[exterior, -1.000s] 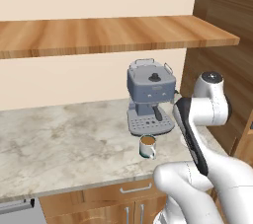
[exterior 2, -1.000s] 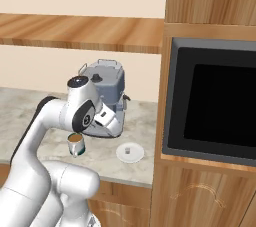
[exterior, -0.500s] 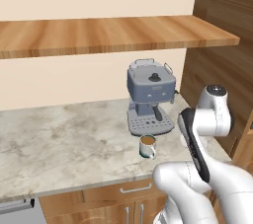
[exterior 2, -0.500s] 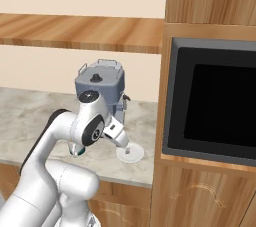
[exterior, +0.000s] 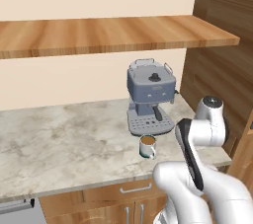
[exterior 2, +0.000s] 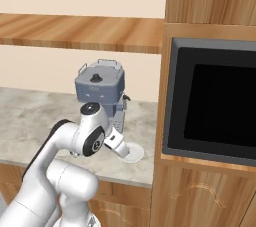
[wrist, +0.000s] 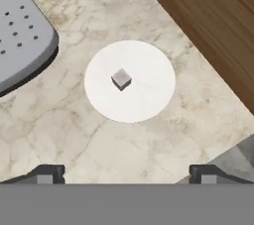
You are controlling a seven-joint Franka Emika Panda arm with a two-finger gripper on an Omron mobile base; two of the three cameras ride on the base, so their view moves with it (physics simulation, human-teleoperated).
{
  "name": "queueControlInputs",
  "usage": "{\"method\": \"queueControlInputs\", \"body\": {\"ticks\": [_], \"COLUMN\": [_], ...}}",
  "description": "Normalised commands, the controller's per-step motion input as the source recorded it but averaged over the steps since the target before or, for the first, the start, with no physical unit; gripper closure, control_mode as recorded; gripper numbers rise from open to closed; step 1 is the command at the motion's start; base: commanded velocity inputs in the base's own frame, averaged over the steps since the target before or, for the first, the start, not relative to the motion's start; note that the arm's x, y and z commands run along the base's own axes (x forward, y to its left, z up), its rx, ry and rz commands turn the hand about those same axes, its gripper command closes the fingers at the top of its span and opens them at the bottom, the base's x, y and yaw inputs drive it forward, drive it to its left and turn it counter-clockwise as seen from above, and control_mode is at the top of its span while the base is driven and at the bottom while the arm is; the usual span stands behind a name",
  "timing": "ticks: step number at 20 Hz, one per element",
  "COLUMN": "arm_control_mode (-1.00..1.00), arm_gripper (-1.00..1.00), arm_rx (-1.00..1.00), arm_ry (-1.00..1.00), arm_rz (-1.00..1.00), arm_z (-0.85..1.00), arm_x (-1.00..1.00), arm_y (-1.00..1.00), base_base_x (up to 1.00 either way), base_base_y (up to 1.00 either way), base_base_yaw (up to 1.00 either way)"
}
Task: Take a sugar cube from the saucer and place it inside the coffee. Then, grab milk from the fridge and place it next to the coffee on the counter to sweeten the coffee.
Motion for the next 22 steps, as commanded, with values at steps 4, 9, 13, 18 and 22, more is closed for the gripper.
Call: {"method": "queueControlInputs", "body": {"ticks": [4,9,13,18,22], "arm_control_mode": [-1.00,-1.00,-1.00,-1.00,-1.00], "arm_gripper": [-1.00,-1.00,-1.00,-1.00,-1.00], "arm_rx": [0.00,0.00,0.00,0.00,0.00], "arm_ry": [0.00,0.00,0.00,0.00,0.00], "arm_rz": [-0.20,-0.17,-0.12,-0.07,-0.05], "arm_z": [-0.23,-0.16,-0.21,-0.34,-0.42], "arm_x": [0.00,0.11,0.18,0.21,0.26], "arm_y": [0.00,-0.06,-0.01,-0.05,-0.08], "base_base_x": [0.00,0.00,0.00,0.00,0.00], "base_base_y": [0.00,0.00,0.00,0.00,0.00], "base_base_yaw": [0.00,0.00,0.00,0.00,0.00]}}
